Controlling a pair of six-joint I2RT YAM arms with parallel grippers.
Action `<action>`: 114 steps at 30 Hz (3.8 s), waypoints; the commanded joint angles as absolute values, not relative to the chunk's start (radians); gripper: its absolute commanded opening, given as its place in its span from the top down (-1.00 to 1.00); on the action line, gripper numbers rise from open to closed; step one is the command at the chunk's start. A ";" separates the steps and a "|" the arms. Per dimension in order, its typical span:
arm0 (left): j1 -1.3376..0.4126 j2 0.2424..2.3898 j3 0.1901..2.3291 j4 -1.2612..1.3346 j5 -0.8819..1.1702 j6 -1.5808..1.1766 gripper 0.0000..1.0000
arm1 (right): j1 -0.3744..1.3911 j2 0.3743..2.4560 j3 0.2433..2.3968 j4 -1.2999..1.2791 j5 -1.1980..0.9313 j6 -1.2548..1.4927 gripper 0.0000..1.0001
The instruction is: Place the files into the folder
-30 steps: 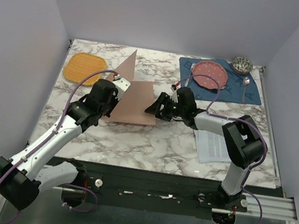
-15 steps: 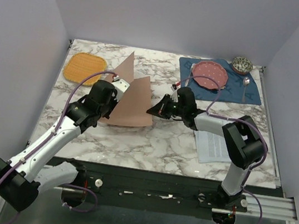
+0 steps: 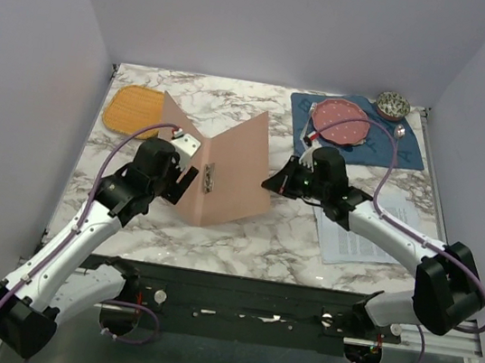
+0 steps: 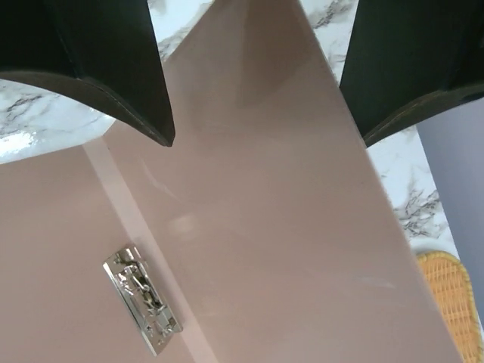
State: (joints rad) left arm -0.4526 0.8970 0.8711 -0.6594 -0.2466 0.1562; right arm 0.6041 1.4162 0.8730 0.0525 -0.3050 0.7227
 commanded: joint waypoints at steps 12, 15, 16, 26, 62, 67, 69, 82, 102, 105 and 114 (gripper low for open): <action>-0.430 0.770 0.868 -0.609 -0.501 0.279 -0.98 | 0.615 1.235 0.790 -0.277 -0.174 0.612 0.99; -0.407 0.767 0.827 -0.545 -0.541 0.339 -0.98 | 0.614 1.168 0.752 -0.308 -0.144 0.612 0.99; -0.402 0.767 0.813 -0.505 -0.551 0.348 -0.98 | 0.614 1.135 0.741 -0.313 -0.143 0.617 0.99; -0.388 0.906 0.903 -0.583 -0.305 0.261 -0.98 | 0.614 1.178 0.569 -0.256 -0.118 0.715 0.99; -0.390 1.213 0.721 -0.213 -0.247 0.434 -0.98 | 0.552 1.830 1.299 -0.808 0.591 0.629 -0.47; -0.390 1.281 0.695 -0.134 -0.261 0.456 -0.98 | 0.535 1.862 1.328 -0.801 0.571 0.618 -0.47; -0.390 1.313 0.695 -0.118 -0.262 0.463 -0.98 | 0.526 1.887 1.342 -0.802 0.565 0.615 -0.47; -0.390 1.451 0.611 0.050 -0.268 0.515 -0.98 | 0.482 1.928 1.344 -0.765 0.474 0.597 -0.39; -0.443 1.460 0.581 0.022 -0.297 0.442 -0.98 | 0.480 1.872 1.235 -0.718 0.436 0.612 0.59; -0.472 1.488 0.591 0.017 -0.339 0.411 -0.97 | 0.480 1.847 1.223 -0.707 0.425 0.609 0.82; -0.531 1.606 0.710 -0.115 -0.348 0.260 -0.92 | 0.515 1.703 1.143 -0.599 0.292 0.546 0.99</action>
State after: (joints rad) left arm -0.4976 1.5261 0.6884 0.0380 -0.3706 0.3820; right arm 0.4858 1.8065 1.1824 -0.6838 0.3817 0.5922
